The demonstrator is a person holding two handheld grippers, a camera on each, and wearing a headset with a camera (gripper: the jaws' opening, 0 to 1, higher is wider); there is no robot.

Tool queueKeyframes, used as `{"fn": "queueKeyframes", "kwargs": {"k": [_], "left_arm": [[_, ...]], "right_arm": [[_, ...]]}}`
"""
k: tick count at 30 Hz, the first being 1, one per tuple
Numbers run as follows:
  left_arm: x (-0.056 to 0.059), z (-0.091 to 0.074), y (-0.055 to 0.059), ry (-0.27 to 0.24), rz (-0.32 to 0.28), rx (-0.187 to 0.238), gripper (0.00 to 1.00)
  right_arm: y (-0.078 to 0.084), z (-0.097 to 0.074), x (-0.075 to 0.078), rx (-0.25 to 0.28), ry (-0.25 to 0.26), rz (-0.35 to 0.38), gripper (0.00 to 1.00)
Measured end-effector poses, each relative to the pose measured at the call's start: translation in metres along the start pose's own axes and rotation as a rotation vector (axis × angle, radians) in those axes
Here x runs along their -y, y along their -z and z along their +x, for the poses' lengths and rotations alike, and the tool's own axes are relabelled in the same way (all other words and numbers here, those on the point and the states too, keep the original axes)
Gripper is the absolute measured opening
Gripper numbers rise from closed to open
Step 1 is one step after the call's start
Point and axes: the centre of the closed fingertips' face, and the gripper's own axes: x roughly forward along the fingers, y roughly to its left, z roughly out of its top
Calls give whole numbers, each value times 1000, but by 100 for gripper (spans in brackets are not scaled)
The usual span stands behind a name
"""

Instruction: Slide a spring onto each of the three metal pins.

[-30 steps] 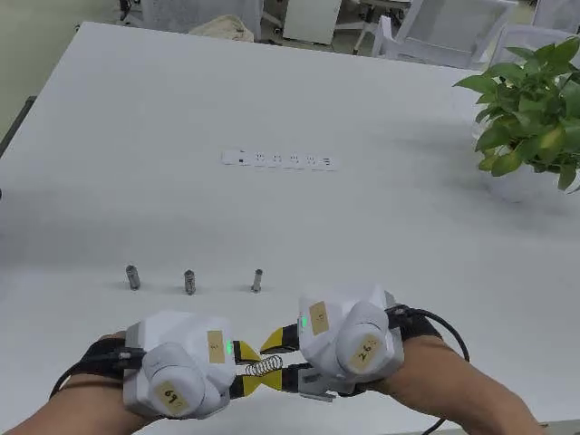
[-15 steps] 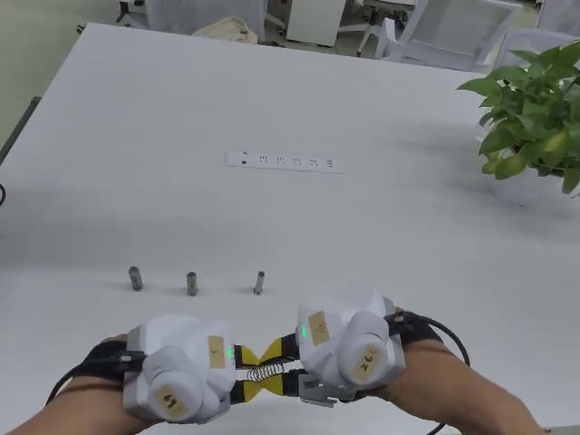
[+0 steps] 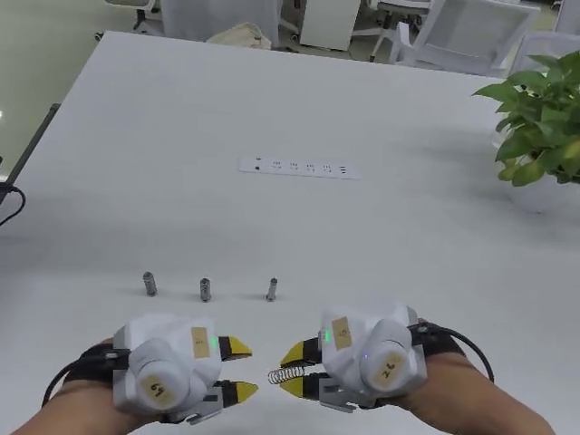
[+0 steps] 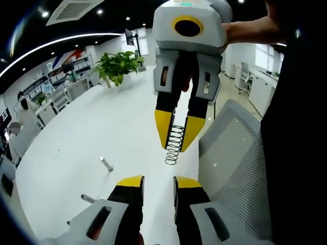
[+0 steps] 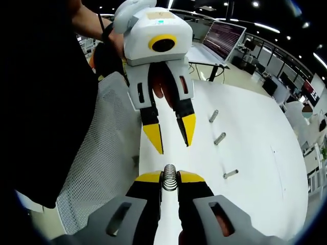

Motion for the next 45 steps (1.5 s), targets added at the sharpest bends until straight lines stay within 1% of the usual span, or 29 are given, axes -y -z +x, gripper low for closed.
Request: {"fn": "queueKeyframes", "kwargs": {"k": [1, 2, 4, 5, 9, 11, 13, 15, 16, 18, 21, 25, 30, 32, 33, 35, 38, 39, 40, 45], "left_arm": [[-3, -1, 1, -12, -12, 1, 19], [-7, -4, 2, -26, -28, 6, 19], [-13, -8, 4, -47, -52, 16, 19], [-15, -10, 5, -46, -59, 20, 19], [-25, -19, 13, -82, -95, 21, 20], [-31, -25, 17, -108, -125, 28, 22], [-35, -30, 20, -126, -159, 40, 23], [-38, -34, 22, -137, -172, 43, 25], [-42, -39, 26, -159, -189, 44, 25], [-47, -45, 29, -182, -211, 45, 28], [-55, -54, 33, -216, -244, 57, 29], [-66, -67, 39, -271, -279, 61, 32], [-78, -82, 44, -321, -310, 76, 34], [-80, -86, 45, -335, -318, 79, 35], [-83, -89, 46, -348, -329, 87, 36], [-84, -94, 47, -354, -342, 96, 37], [-84, -99, 54, -370, -358, 97, 40], [-84, -100, 55, -372, -361, 97, 41], [-85, -102, 58, -381, -373, 98, 41], [-88, -112, 66, -412, -412, 107, 44]], "right_arm": [[1, 0, 1, -3, 3, 3, 8], [4, 0, 6, -14, 21, 11, 8], [9, 0, 12, -31, 38, 14, 8], [11, 0, 13, -37, 40, 15, 8], [19, -2, 22, -54, 47, 19, 8], [23, -4, 27, -62, 52, 26, 8], [26, -5, 34, -65, 61, 40, 8], [29, -6, 39, -67, 69, 70, 8], [31, -7, 43, -68, 72, 78, 8], [35, -8, 49, -73, 78, 96, 8], [40, -10, 58, -74, 90, 124, 8], [44, -12, 69, -85, 102, 136, 8], [47, -12, 79, -95, 104, 143, 8], [47, -12, 83, -96, 104, 144, 8], [47, -12, 84, -97, 104, 146, 8], [47, -12, 87, -99, 105, 145, 8], [48, -11, 90, -104, 104, 145, 8], [48, -11, 90, -105, 104, 146, 8], [49, -11, 91, -109, 103, 147, 8], [52, -8, 95, -120, 97, 156, 8]]}}
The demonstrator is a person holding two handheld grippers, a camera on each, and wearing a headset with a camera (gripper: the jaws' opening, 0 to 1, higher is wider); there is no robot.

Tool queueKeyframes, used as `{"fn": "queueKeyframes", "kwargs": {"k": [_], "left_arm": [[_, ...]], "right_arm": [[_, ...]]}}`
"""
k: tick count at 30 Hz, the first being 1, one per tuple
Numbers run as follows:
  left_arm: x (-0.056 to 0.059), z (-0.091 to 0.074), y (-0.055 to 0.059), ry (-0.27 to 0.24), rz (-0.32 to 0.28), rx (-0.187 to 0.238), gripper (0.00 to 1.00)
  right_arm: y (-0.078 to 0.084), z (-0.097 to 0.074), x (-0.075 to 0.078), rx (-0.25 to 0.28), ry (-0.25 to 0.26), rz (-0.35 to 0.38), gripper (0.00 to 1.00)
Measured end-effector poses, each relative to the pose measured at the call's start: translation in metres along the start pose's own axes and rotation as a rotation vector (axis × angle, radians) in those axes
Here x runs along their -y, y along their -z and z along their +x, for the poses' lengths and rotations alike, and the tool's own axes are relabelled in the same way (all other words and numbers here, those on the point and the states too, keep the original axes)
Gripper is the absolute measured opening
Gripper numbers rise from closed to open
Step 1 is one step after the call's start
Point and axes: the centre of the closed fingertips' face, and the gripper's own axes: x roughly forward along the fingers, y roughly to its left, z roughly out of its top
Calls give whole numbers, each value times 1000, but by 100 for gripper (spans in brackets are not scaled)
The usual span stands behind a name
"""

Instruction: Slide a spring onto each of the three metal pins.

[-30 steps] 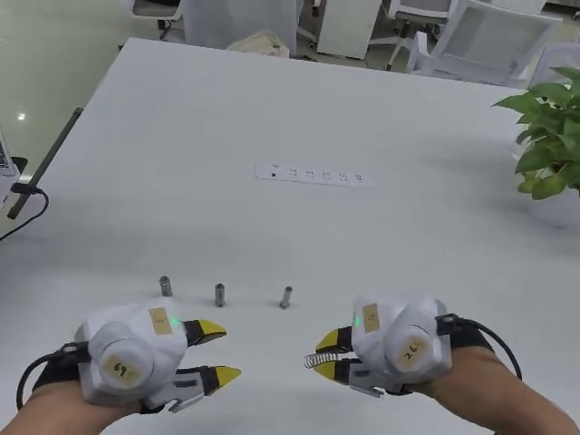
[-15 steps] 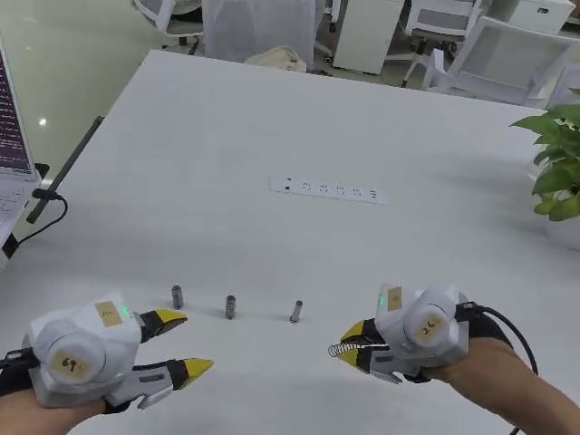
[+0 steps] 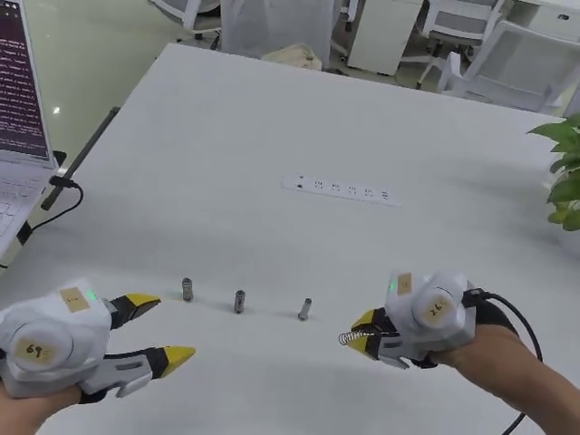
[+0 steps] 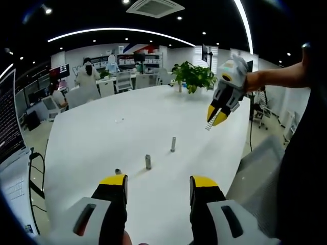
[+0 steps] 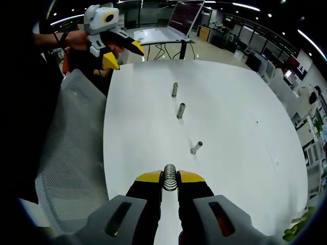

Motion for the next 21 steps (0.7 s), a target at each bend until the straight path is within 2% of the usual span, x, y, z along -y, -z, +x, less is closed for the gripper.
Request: {"fn": "queueKeyframes", "kwargs": {"k": [7, 12, 16, 21], "left_arm": [[-12, -9, 9, -44, -52, 5, 50], [-20, -16, 20, -70, -83, -2, 52], [-23, -20, 25, -81, -100, -3, 53], [-23, -23, 26, -89, -112, -2, 53]], "right_arm": [[1, 6, 5, -18, -12, 18, 8], [2, 13, 9, -39, -24, 8, 8], [1, 17, 13, -47, -29, 5, 8], [-1, 23, 19, -60, -38, -2, 8]]}}
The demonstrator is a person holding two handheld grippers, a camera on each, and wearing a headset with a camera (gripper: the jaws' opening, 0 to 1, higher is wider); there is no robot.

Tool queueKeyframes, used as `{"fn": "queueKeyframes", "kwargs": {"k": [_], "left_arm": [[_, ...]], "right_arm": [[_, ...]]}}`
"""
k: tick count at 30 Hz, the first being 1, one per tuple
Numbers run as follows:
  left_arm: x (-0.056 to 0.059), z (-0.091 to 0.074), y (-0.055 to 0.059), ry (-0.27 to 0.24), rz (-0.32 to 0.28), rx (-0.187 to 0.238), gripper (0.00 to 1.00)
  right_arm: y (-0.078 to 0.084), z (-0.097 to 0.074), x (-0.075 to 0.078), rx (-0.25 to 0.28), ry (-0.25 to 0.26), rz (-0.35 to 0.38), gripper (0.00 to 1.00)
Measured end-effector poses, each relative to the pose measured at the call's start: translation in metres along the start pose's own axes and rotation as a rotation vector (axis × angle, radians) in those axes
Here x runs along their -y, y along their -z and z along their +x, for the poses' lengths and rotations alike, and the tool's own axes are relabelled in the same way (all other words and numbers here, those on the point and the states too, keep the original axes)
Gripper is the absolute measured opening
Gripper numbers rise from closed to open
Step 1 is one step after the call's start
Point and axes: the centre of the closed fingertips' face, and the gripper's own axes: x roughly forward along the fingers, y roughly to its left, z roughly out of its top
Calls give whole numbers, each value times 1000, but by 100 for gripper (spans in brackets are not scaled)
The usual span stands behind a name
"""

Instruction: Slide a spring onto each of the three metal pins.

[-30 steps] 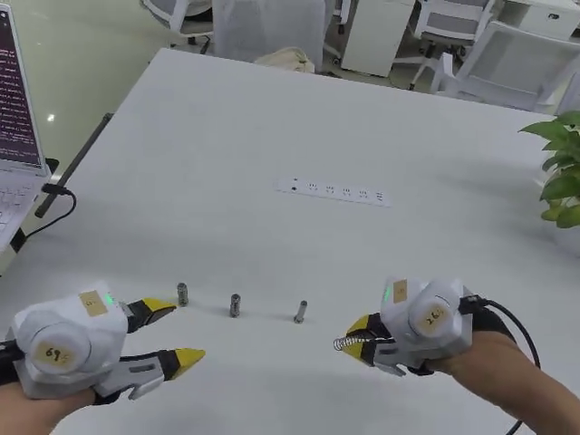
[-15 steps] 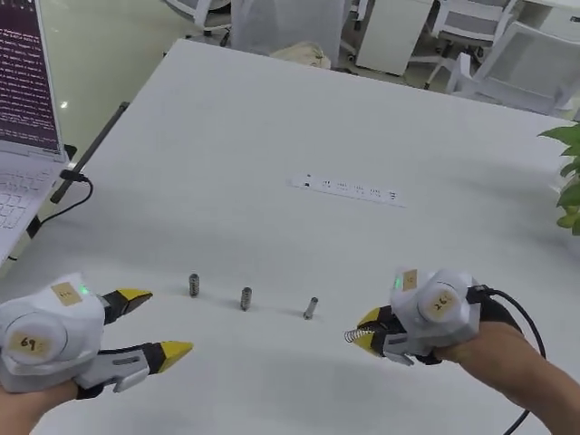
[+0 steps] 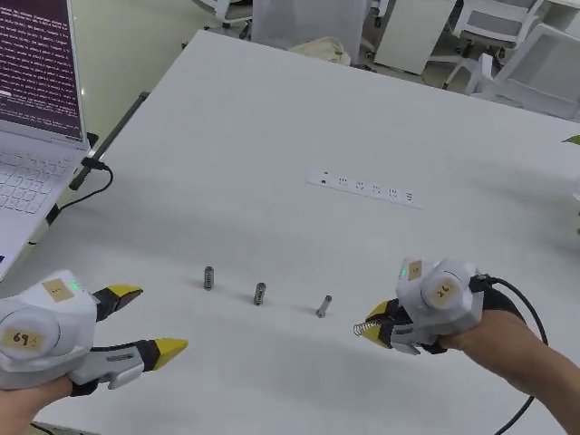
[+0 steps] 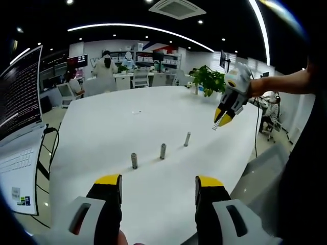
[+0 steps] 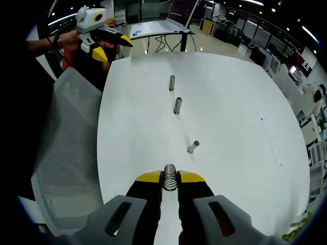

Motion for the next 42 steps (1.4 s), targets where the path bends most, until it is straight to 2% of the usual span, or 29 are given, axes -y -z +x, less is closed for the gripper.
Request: {"fn": "queueKeyframes", "kwargs": {"k": [6, 25, 36, 42], "left_arm": [[-3, -3, 1, -5, -7, -1, 54], [-21, -13, 12, -40, -53, -19, 53], [-26, -13, 16, -53, -71, -32, 52], [-27, -11, 16, -51, -72, -35, 52]], "right_arm": [[-5, 7, 11, -11, -4, -6, 8], [-13, 49, 37, -62, -42, -15, 8], [-17, 59, 44, -65, -48, -29, 9], [-18, 59, 48, -62, -45, -32, 9]]}}
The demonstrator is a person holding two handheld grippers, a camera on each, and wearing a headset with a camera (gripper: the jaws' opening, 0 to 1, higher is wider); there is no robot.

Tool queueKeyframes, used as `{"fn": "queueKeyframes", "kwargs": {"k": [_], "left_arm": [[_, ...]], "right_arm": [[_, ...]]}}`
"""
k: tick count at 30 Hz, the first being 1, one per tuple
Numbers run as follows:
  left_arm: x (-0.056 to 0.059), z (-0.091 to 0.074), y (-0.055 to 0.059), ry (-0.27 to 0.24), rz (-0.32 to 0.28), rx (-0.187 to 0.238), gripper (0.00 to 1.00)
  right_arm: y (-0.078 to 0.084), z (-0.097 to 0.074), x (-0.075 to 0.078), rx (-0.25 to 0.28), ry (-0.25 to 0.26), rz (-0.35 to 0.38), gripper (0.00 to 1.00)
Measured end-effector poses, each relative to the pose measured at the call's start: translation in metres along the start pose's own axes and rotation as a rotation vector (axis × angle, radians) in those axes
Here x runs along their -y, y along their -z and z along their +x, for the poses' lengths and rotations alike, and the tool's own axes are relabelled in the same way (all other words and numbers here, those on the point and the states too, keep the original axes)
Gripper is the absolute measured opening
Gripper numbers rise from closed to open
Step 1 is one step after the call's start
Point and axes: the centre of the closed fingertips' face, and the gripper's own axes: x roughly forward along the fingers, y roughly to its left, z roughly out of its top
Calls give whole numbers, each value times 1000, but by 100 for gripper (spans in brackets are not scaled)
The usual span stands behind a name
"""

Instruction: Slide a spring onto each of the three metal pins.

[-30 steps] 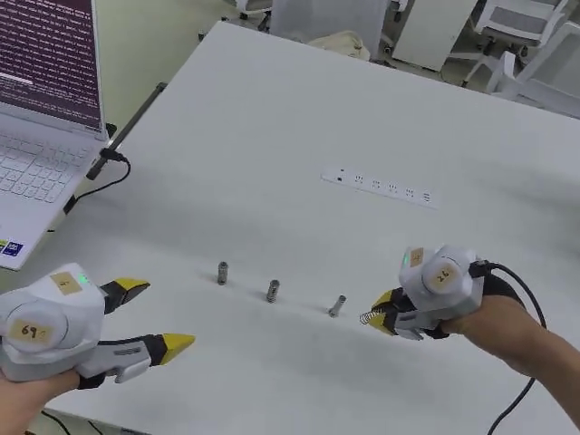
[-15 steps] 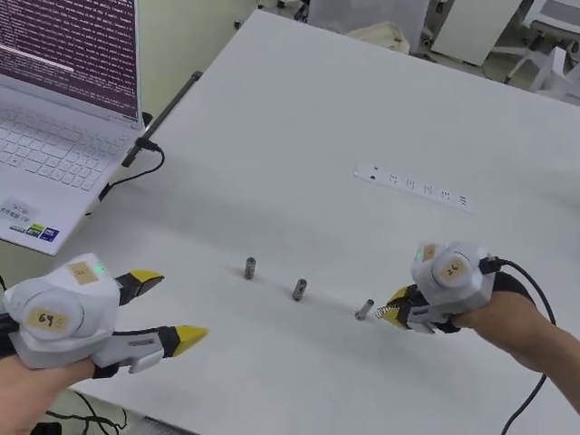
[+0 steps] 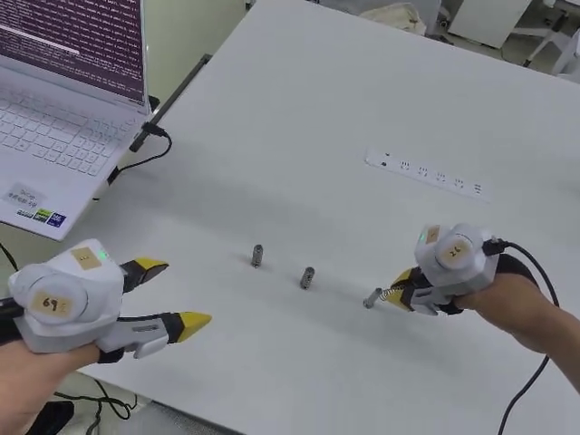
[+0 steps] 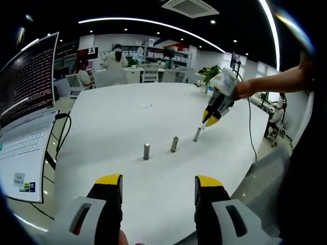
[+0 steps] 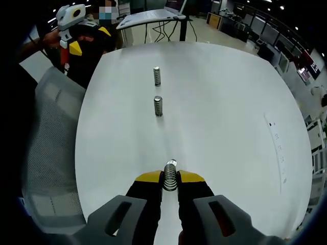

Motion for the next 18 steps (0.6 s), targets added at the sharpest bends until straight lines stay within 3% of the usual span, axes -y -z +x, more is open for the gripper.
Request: {"fn": "queueKeyframes", "kwargs": {"k": [18], "left_arm": [[1, 5, -4, 11, 6, -4, 52]], "right_arm": [[-11, 6, 4, -7, -18, -28, 9]]}}
